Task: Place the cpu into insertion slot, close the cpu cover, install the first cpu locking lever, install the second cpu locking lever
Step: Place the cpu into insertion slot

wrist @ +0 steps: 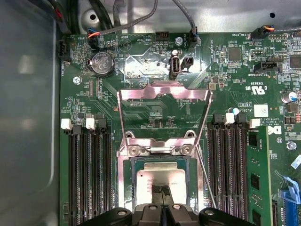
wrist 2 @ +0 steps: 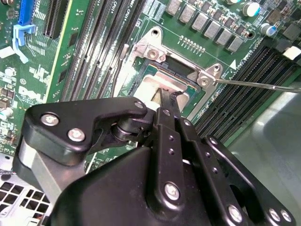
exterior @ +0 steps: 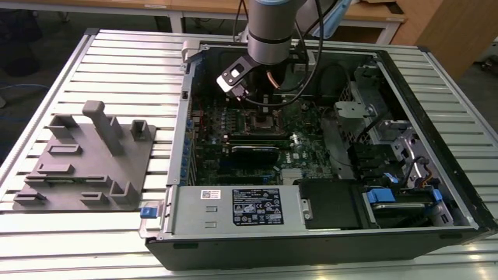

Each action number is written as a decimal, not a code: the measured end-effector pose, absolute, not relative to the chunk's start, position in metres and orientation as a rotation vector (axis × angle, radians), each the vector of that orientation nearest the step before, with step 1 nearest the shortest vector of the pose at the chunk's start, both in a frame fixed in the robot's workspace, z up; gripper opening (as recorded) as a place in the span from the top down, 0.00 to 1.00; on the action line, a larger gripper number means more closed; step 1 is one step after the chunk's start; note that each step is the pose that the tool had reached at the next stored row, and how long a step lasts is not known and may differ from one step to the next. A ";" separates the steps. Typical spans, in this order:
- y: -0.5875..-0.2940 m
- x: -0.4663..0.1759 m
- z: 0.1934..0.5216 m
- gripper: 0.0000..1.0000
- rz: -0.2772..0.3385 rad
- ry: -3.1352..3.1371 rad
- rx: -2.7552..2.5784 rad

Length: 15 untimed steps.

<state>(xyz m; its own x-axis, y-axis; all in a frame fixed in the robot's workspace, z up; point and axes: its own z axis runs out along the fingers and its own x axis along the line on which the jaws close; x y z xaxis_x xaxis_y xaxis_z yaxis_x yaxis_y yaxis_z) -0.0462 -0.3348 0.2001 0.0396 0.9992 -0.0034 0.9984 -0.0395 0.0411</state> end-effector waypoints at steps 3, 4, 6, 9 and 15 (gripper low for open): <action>-0.335 -0.046 0.199 0.90 0.040 2.155 2.242; -0.335 -0.046 0.198 0.90 0.039 2.155 2.241; -0.335 -0.046 0.198 0.90 0.038 2.154 2.241; -0.335 -0.046 0.197 0.90 0.041 2.155 2.242; -0.336 -0.047 0.196 0.90 0.034 2.154 2.241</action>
